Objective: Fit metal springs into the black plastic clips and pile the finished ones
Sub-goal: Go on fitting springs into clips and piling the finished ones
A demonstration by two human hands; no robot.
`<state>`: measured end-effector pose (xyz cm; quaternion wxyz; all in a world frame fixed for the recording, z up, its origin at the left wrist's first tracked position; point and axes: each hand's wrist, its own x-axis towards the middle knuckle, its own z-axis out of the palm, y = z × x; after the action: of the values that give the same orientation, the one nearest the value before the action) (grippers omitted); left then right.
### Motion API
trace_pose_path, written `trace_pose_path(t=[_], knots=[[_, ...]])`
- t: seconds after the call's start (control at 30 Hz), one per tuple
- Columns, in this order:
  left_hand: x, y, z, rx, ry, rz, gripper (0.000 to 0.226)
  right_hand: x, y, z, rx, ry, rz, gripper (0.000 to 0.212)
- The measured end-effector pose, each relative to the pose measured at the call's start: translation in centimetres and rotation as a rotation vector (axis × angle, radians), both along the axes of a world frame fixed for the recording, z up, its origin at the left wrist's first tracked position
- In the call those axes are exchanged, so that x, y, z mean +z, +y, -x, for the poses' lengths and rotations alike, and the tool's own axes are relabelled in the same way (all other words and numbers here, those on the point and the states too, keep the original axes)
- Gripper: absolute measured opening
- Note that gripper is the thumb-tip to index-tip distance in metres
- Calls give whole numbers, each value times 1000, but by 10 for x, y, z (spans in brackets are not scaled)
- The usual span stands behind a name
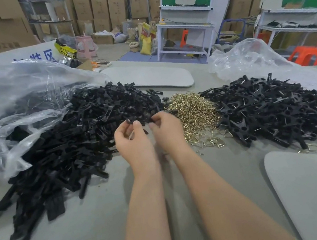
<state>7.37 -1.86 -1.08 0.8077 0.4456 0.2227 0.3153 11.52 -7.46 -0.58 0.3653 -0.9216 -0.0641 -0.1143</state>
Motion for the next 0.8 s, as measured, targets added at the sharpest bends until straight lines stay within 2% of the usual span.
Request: trace_pose_path(t=[0.07,0.13,0.2,0.27,0.37,0.5,0.8], knots=[[-3,-6,-1,-123,38,-120,17,10,-28,7,25,55,-354,28],[-5,-16,-1,-296,56,-256,17,14,-58,15,76,65,-474,29],[-6,-24,-1,-459,58,-346,19,15,-77,24,120,50,-434,27],[-7,-29,1,-537,56,-398,19,10,-85,31,132,24,-420,25],[-9,-31,2,-557,45,-435,19,4,-87,36,116,-2,-444,25],[-10,-30,1,-579,39,-388,19,4,-88,37,94,-40,-464,24],[-8,-31,2,-564,2,-449,26,4,-89,38,71,-73,-337,25]])
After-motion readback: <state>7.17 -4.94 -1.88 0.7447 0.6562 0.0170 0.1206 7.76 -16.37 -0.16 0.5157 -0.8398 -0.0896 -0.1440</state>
